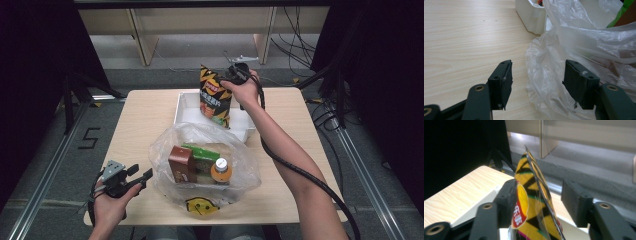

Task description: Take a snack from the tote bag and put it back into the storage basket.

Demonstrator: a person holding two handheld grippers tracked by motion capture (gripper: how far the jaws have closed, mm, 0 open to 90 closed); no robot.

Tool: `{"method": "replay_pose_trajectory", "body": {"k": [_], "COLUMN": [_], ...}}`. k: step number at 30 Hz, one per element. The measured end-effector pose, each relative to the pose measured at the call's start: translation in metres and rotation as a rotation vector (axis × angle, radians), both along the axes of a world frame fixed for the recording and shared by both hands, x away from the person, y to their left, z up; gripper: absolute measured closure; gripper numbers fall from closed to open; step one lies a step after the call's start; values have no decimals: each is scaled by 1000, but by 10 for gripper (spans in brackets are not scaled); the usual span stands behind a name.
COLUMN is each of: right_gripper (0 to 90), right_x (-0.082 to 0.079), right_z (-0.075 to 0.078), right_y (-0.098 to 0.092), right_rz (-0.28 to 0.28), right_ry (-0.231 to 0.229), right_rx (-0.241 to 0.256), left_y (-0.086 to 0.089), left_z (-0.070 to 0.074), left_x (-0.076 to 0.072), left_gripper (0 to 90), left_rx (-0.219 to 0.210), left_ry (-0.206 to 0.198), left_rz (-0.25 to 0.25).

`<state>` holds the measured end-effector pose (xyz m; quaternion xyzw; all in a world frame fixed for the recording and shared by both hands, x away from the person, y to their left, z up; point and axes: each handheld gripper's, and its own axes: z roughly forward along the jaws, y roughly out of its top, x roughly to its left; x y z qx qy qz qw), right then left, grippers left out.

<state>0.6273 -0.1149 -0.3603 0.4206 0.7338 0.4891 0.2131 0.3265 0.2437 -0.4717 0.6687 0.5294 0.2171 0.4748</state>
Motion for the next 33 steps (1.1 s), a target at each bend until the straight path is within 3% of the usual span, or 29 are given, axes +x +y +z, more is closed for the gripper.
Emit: {"method": "replay_pose_trajectory", "body": {"k": [2,9,18,25,27,30,33], "right_gripper": [398,302,294,293,310,390,478], "right_x": [0,-10,-28,-50,-55,-64,-71], "right_z": [-2,-6,-17,-20,-21,-26,-29], "right_y": [-1,-7,-13,-21,-24,-29,-32], "right_rz": [-11,-38,-30,-21,-21,-3,10], "right_ry": [27,42,50,59,64,85,79], "right_rx": [35,30,1,14,16,34,53], "left_y": [0,0,0,1,0,-1,-1], "left_z": [1,0,0,0,1,2,2], "left_x": [0,0,0,0,-1,-1,-2], "left_gripper": [393,394,393,393,393,393,393], "left_rx": [6,2,1,3,-2,-9,0], "left_ry": [3,2,-4,-1,-3,-9,-3], "left_rz": [4,-2,-9,-5,-4,-7,2]}}
